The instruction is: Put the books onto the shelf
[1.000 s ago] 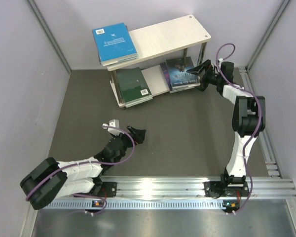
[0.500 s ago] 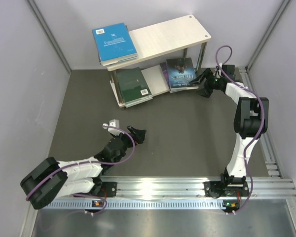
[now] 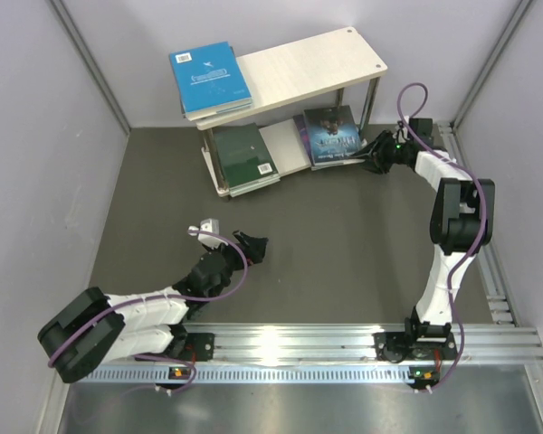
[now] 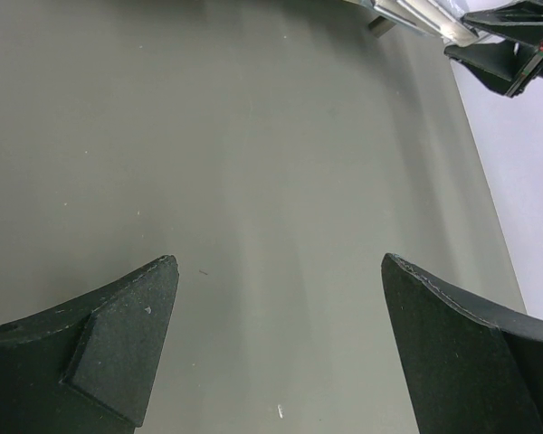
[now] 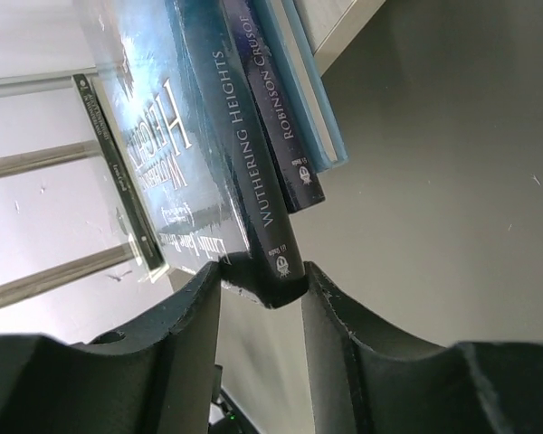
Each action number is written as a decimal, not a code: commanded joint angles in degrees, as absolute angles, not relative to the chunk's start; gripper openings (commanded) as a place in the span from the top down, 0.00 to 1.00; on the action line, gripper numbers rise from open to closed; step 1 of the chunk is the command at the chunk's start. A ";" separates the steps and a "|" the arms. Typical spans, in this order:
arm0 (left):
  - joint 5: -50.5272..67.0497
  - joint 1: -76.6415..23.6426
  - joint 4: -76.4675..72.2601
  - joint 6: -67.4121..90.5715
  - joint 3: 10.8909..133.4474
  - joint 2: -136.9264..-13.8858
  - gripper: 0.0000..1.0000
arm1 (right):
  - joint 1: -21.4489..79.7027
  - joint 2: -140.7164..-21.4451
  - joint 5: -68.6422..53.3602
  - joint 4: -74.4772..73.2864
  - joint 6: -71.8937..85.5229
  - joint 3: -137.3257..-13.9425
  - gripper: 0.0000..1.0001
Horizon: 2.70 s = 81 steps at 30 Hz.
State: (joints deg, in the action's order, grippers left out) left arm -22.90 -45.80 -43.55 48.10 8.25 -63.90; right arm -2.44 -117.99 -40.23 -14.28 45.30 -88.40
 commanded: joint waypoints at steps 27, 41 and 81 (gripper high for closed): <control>-22.41 -45.44 -44.91 47.99 9.84 -63.72 0.01 | -1.58 -102.07 -37.80 -13.09 42.37 -84.38 0.00; -23.55 -45.35 -36.40 48.43 11.60 -59.94 0.01 | 11.83 -54.35 -37.91 1.85 35.86 -45.82 0.00; -26.85 -10.73 -84.98 -0.95 9.06 -89.00 0.04 | 18.11 -32.25 -22.34 -7.29 28.30 -27.94 0.00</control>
State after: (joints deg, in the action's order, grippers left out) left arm -39.53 -12.91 -64.84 2.90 8.88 -82.76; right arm 17.54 -31.79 -26.85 -5.39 32.08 -23.49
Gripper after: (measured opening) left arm 0.978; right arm 0.996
